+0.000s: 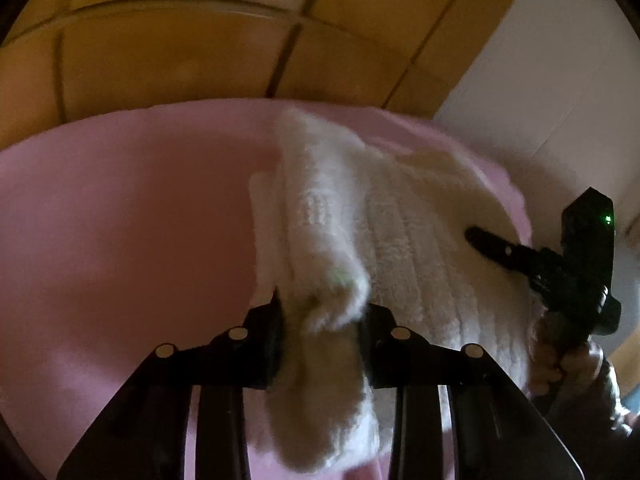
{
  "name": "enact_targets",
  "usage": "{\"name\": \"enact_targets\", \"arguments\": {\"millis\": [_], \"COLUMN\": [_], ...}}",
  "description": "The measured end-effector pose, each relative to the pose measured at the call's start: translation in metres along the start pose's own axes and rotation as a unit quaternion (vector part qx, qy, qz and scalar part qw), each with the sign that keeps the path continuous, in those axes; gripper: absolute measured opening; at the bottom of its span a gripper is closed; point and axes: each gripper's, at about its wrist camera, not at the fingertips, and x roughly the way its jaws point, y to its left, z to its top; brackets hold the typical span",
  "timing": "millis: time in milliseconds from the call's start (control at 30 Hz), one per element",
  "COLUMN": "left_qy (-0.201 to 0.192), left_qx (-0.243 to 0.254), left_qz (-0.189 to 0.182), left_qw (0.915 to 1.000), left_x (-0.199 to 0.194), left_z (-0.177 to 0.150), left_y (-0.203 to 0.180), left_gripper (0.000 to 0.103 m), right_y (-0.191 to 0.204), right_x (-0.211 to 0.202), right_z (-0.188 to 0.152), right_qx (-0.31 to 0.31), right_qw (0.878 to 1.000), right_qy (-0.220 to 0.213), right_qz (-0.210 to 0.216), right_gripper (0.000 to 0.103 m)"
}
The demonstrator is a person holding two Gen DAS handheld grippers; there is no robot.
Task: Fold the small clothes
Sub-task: 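Lay the folded bundle down and open both grippers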
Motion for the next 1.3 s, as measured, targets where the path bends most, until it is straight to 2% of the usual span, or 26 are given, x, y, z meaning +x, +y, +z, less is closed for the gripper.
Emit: {"name": "enact_targets", "arguments": {"millis": [33, 100, 167, 233, 267, 333, 400, 433, 467, 500, 567, 633, 767, 833, 967, 1133, 1300], "left_qy": [-0.004, -0.011, -0.017, -0.027, -0.03, -0.034, -0.036, -0.037, -0.038, -0.038, -0.038, -0.039, -0.051, -0.063, -0.073, -0.083, -0.091], "left_qx": [0.004, 0.01, 0.006, 0.0, -0.003, -0.008, -0.005, 0.001, 0.003, 0.002, -0.003, -0.009, -0.023, -0.02, -0.017, -0.021, -0.026], "left_qz": [0.009, 0.024, 0.035, 0.051, 0.056, 0.065, 0.079, 0.093, 0.099, 0.105, 0.109, 0.118, 0.149, 0.168, 0.176, 0.182, 0.189], "left_qw": [0.9999, 0.9996, 0.9992, 0.9983, 0.998, 0.9972, 0.9962, 0.995, 0.9943, 0.9937, 0.9933, 0.9922, 0.9873, 0.9835, 0.9816, 0.9796, 0.9774], "left_x": [0.0, -0.003, -0.012, -0.02, -0.022, -0.023, -0.014, -0.013, -0.007, -0.006, -0.004, -0.005, -0.02, -0.029, -0.042, -0.056, -0.066], "left_z": [-0.002, -0.006, -0.014, -0.022, -0.028, -0.035, -0.031, -0.036, -0.033, -0.036, -0.036, -0.031, -0.038, -0.042, -0.053, -0.063, -0.071], "left_y": [-0.003, -0.007, -0.009, -0.011, -0.013, -0.013, -0.015, -0.017, -0.012, -0.011, -0.005, -0.006, -0.009, -0.011, -0.016, -0.015, -0.017], "left_gripper": [0.034, 0.034, 0.034, 0.034, 0.034, 0.034, 0.034, 0.034, 0.034, 0.034, 0.036, 0.04, 0.062, 0.067, 0.068, 0.068, 0.068], "right_y": [-0.007, -0.01, -0.008, 0.006, 0.018, 0.044, 0.068, 0.076, 0.078, 0.081, 0.083, 0.085, 0.096, 0.103, 0.118, 0.115, 0.125], "right_x": [-0.007, -0.022, -0.041, -0.055, -0.062, -0.067, -0.058, -0.045, -0.033, -0.02, -0.006, -0.007, -0.021, -0.023, -0.025, -0.024, -0.026], "right_z": [-0.004, -0.007, -0.008, -0.011, -0.016, -0.025, -0.036, -0.042, -0.053, -0.061, -0.07, -0.072, -0.078, -0.084, -0.1, -0.119, -0.127], "right_qx": [0.007, 0.011, 0.0, -0.028, -0.048, -0.092, -0.113, -0.119, -0.129, -0.146, -0.163, -0.162, -0.158, -0.155, -0.145, -0.106, -0.121], "right_qw": [1.0, 0.999, 0.998, 0.995, 0.993, 0.989, 0.988, 0.99, 0.989, 0.985, 0.978, 0.977, 0.974, 0.974, 0.974, 0.975, 0.97], "right_qy": [-0.012, -0.027, -0.051, -0.07, -0.077, -0.082, -0.076, -0.052, -0.039, -0.031, -0.043, -0.05, -0.055, -0.054, -0.05, -0.044, -0.041], "right_qz": [0.0, -0.012, -0.04, -0.065, -0.071, -0.079, -0.067, -0.053, -0.062, -0.088, -0.122, -0.132, -0.152, -0.156, -0.169, -0.189, -0.206], "right_gripper": [0.073, 0.079, 0.076, 0.064, 0.062, 0.053, 0.051, 0.051, 0.051, 0.051, 0.052, 0.055, 0.065, 0.079, 0.086, 0.089, 0.09]}}
